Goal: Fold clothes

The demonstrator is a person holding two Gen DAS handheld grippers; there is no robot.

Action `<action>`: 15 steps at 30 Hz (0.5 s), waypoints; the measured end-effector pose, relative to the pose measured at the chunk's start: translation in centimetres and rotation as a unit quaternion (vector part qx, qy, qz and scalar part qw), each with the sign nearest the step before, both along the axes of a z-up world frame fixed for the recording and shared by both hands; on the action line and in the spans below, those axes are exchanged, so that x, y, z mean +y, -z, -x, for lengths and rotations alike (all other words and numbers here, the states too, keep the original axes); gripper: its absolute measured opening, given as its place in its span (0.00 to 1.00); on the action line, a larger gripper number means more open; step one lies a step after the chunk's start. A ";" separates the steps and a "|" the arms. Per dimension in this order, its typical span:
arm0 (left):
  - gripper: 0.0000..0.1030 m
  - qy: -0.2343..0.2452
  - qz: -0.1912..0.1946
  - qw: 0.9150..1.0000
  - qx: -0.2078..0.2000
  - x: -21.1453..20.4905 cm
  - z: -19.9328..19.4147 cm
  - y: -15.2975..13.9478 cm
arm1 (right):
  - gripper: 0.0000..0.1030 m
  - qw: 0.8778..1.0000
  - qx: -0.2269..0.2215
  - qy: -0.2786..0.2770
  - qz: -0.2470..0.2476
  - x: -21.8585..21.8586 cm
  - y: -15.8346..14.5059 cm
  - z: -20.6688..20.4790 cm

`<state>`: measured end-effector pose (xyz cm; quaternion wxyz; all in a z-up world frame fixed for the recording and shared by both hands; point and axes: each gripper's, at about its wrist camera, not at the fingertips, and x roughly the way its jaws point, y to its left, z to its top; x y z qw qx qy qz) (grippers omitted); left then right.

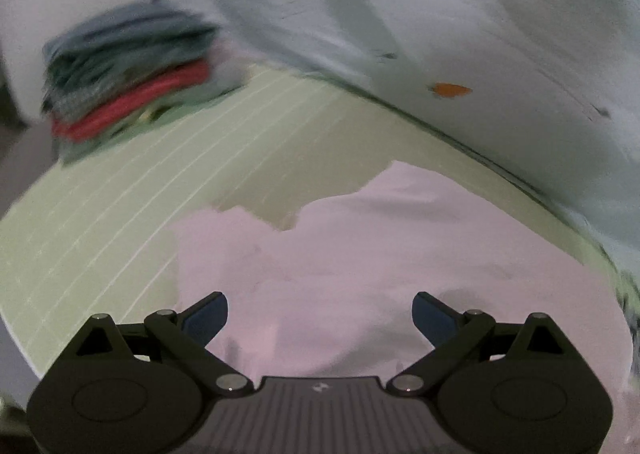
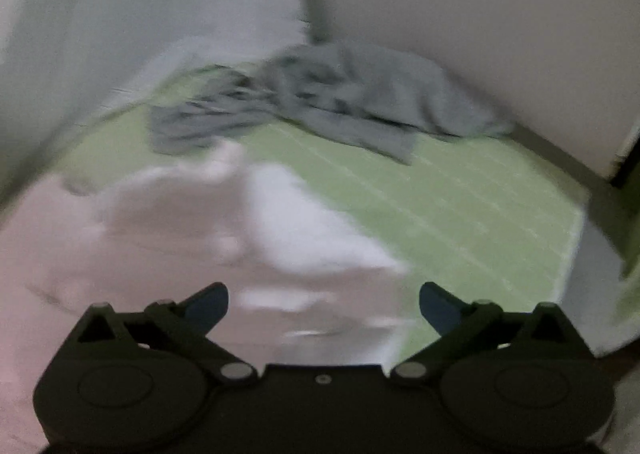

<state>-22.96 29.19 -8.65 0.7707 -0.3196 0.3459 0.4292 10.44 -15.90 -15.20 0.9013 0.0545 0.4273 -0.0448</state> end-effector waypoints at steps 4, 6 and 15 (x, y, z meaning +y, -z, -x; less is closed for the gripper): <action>0.95 -0.060 0.074 0.995 -0.024 2.7 3.6 3.0 | 1.00 1.000 0.018 0.002 -0.001 2.0 0.8 0.5; 0.95 -0.090 0.114 0.989 -0.035 3.9 5.4 4.6 | 1.00 0.999 0.030 0.020 -0.008 2.0 1.4 0.9; 0.92 -0.110 0.251 0.959 -0.070 6.2 6.5 10.4 | 1.00 0.995 0.087 0.050 -0.014 3.7 4.1 3.1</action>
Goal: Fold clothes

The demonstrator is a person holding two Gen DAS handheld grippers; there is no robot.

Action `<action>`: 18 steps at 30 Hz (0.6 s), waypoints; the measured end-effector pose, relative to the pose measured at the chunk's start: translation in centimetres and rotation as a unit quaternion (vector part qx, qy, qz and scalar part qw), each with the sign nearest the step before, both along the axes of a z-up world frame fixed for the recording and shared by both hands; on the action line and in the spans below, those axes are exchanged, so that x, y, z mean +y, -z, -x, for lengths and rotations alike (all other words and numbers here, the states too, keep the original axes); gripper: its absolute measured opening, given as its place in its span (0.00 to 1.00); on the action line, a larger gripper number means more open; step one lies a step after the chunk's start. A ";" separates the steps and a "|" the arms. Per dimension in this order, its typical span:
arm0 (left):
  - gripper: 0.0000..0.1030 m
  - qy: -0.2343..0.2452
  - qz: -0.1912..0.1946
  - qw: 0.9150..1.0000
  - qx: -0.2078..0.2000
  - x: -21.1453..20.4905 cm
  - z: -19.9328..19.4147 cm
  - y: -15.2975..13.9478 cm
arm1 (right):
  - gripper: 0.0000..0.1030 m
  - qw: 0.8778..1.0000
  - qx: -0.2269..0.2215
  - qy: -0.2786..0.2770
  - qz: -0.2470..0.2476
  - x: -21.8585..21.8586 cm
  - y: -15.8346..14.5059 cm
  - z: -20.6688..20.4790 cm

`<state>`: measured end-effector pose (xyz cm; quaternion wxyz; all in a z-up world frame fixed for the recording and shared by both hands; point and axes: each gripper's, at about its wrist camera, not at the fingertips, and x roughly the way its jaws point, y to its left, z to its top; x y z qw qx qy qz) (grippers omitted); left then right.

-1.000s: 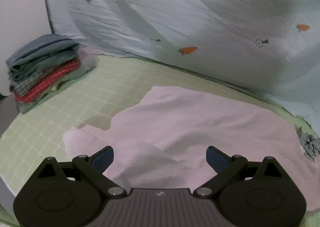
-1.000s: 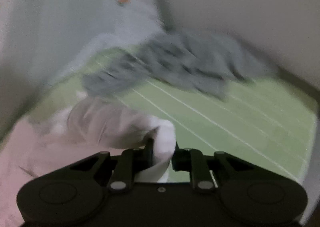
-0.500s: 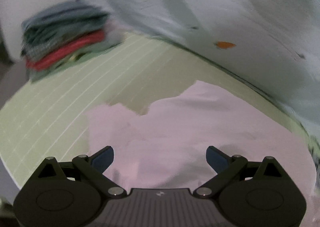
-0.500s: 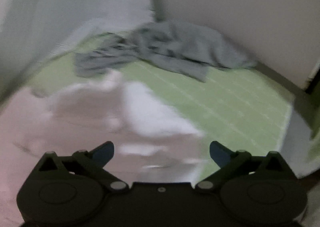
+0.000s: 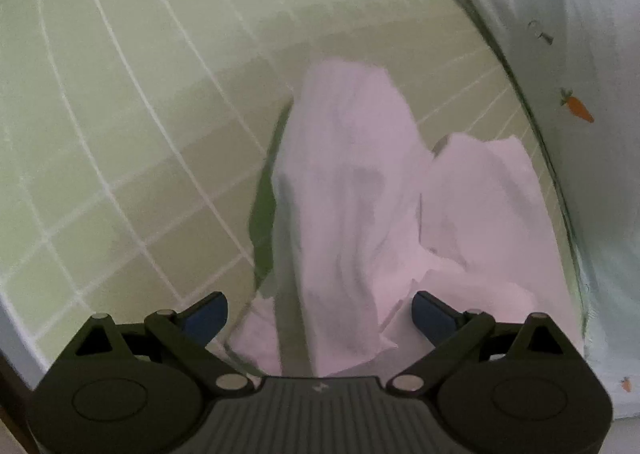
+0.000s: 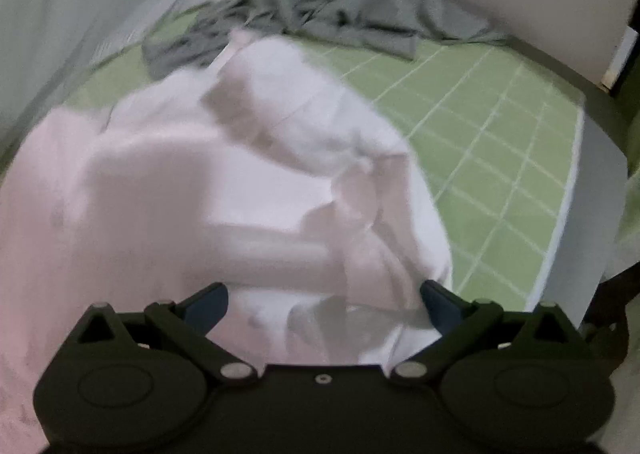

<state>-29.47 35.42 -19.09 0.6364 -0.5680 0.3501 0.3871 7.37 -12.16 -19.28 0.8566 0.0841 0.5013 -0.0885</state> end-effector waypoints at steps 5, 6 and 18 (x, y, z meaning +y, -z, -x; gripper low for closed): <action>0.78 0.033 -0.010 0.999 -0.003 0.7 -2.0 0.1 | 0.99 0.999 0.011 -0.036 -0.028 3.3 0.6 -1.4; 0.70 0.036 -0.012 0.999 -0.003 1.0 -2.5 0.0 | 0.98 0.998 0.012 -0.048 -0.025 4.2 0.5 -1.7; 0.60 0.076 -0.086 0.993 0.010 8.0 -13.2 -0.3 | 0.96 0.993 0.002 -0.106 -0.045 13.7 0.3 -11.5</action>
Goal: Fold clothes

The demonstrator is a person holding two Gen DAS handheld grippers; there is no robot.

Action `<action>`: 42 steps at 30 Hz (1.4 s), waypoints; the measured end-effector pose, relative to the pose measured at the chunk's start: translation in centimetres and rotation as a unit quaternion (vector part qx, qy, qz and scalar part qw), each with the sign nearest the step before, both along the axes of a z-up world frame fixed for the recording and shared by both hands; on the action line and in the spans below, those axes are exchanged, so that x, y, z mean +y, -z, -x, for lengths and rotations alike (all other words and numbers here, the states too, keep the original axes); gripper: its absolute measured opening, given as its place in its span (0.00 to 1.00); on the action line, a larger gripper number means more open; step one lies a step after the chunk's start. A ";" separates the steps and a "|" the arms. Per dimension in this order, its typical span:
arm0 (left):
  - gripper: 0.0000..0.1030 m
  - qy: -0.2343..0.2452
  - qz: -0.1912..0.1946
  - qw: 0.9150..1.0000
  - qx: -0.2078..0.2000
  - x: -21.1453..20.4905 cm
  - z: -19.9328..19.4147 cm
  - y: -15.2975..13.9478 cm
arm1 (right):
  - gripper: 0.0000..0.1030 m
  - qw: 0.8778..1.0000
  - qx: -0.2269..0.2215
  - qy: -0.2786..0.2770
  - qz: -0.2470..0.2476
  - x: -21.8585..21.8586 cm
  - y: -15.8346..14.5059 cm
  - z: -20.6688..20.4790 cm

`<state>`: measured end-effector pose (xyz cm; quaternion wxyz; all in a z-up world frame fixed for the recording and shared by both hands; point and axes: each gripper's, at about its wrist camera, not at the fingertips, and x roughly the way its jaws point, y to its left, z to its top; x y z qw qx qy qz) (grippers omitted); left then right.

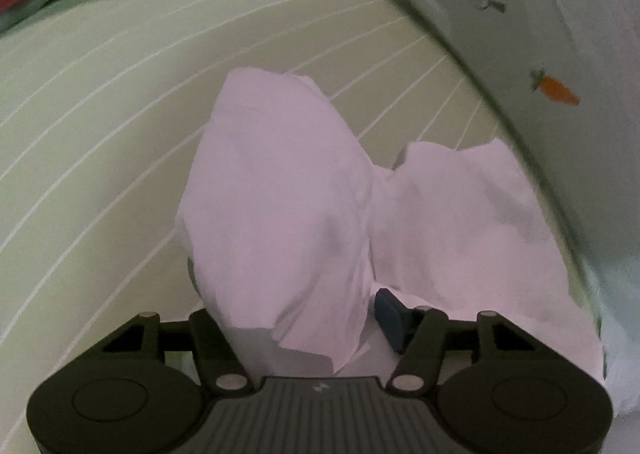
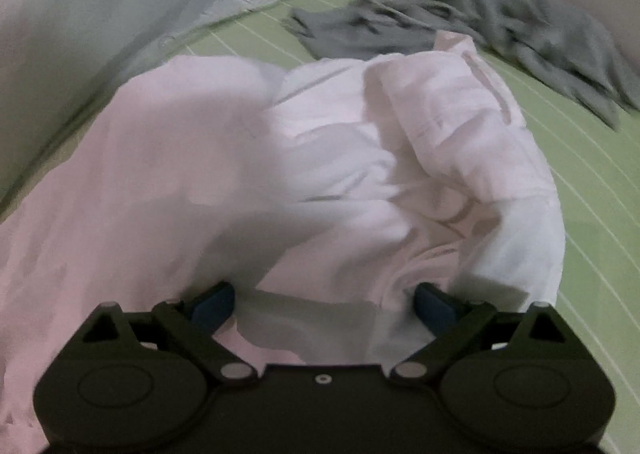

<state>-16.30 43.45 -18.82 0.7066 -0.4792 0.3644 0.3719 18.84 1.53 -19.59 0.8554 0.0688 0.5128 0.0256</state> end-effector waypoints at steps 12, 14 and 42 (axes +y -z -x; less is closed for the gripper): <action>0.59 -0.034 -0.079 0.996 -0.006 6.5 -8.3 -1.2 | 0.81 0.998 -0.015 0.013 -0.067 5.4 -1.4 -10.8; 0.59 -0.039 -0.100 0.994 0.005 5.6 -6.5 -1.7 | 0.73 0.996 -0.015 0.029 -0.079 3.7 -1.7 -9.1; 0.29 -0.112 -0.079 0.989 0.053 -8.6 17.5 -4.4 | 0.25 0.994 -0.043 0.100 -0.018 -13.8 -1.5 8.0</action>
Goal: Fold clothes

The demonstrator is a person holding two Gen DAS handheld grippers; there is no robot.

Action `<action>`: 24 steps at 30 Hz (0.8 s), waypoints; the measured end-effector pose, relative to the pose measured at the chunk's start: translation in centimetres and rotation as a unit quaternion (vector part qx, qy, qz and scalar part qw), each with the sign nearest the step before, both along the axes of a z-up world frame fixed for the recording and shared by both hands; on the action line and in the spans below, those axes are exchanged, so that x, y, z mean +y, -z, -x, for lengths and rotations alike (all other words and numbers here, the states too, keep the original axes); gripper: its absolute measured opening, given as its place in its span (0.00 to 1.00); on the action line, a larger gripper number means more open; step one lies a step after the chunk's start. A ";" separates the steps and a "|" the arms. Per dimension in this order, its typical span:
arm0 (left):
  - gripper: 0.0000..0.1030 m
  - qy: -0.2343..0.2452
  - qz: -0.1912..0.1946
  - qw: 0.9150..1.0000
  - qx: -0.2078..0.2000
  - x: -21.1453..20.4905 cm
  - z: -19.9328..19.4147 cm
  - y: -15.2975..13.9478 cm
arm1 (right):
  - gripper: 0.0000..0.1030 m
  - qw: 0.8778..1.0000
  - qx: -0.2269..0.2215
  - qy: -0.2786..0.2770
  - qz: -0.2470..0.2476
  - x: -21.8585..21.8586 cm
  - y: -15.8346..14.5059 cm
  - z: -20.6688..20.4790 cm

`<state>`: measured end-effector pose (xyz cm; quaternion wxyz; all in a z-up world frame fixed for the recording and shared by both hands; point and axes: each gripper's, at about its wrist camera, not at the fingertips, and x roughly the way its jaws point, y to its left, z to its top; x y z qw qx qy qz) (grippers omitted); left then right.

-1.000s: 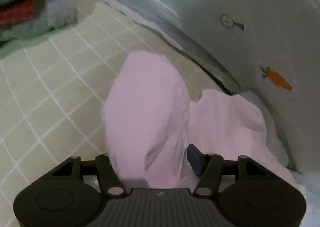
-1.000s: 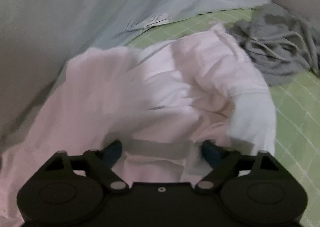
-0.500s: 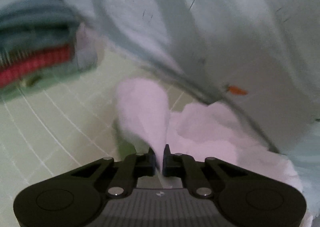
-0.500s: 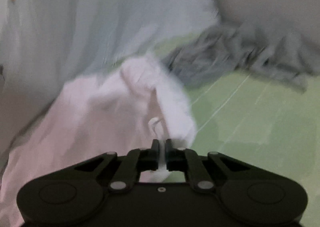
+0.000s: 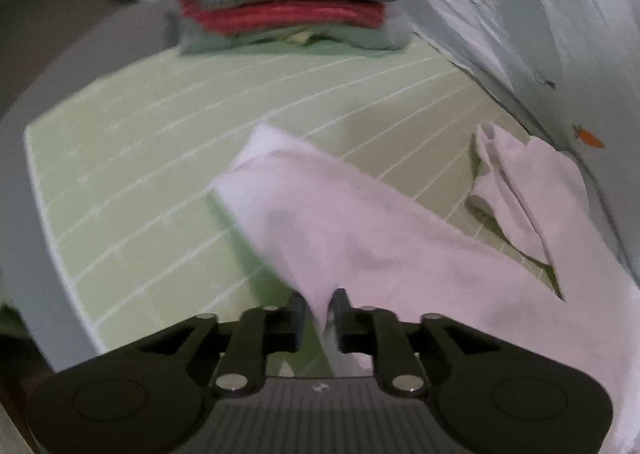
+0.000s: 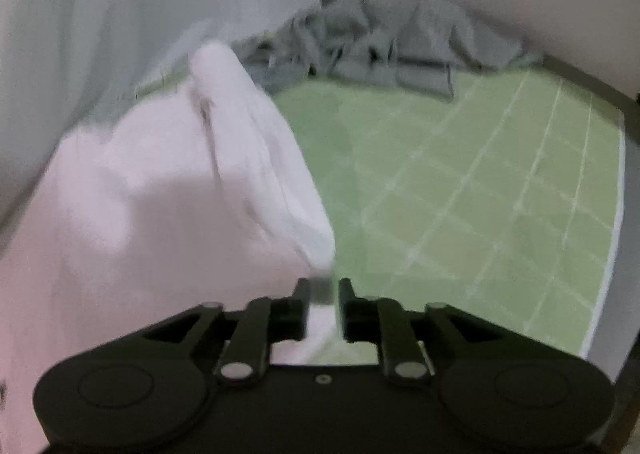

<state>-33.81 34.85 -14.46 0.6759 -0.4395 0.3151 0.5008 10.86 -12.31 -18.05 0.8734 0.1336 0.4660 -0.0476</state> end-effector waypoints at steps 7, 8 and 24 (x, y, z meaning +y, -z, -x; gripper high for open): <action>0.62 -0.006 -0.013 1.000 -0.019 -1.1 1.1 -0.4 | 0.68 0.997 0.028 -0.051 -0.055 2.8 1.0 1.3; 0.64 -0.005 -0.011 1.000 -0.027 -1.2 1.3 -0.3 | 0.76 0.996 0.032 -0.056 -0.067 3.2 1.0 1.4; 0.11 0.035 -0.015 0.998 -0.056 3.2 -1.8 1.9 | 0.82 0.990 0.053 -0.121 -0.050 6.5 0.7 4.9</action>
